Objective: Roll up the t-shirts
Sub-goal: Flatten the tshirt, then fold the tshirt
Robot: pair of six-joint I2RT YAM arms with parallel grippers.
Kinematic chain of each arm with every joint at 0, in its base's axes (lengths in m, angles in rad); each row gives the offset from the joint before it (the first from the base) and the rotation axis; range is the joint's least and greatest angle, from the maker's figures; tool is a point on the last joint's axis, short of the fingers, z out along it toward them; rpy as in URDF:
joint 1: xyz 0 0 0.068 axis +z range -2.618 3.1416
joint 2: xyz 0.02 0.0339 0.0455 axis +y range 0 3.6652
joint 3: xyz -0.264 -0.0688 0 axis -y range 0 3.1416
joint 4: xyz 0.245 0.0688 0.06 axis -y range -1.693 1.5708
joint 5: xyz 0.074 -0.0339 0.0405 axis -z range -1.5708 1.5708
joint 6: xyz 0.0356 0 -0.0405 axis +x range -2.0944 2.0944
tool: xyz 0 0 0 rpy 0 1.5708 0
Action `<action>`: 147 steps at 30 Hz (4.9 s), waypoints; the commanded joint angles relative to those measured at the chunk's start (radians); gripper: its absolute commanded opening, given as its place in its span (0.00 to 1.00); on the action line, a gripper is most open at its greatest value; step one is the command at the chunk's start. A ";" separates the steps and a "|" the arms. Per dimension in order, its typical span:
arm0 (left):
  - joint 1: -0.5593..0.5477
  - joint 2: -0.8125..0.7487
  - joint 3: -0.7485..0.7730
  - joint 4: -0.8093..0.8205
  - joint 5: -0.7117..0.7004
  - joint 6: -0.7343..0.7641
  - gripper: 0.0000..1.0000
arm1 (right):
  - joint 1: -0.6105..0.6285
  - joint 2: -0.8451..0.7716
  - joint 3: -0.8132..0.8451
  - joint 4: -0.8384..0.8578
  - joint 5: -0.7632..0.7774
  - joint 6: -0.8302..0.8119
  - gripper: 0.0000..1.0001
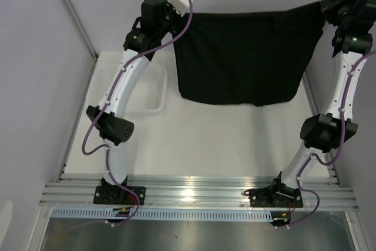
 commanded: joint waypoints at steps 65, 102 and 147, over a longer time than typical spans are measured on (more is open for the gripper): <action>0.086 0.020 0.121 0.489 -0.046 0.121 0.01 | 0.048 0.155 0.387 0.294 0.020 -0.045 0.00; 0.105 -0.418 -0.834 0.011 0.279 0.020 0.01 | 0.076 -0.710 -1.164 -0.029 0.003 -0.224 0.00; 0.008 -0.360 -1.176 -0.115 0.384 -0.020 0.01 | -0.074 -0.570 -1.336 -0.085 0.045 -0.060 0.00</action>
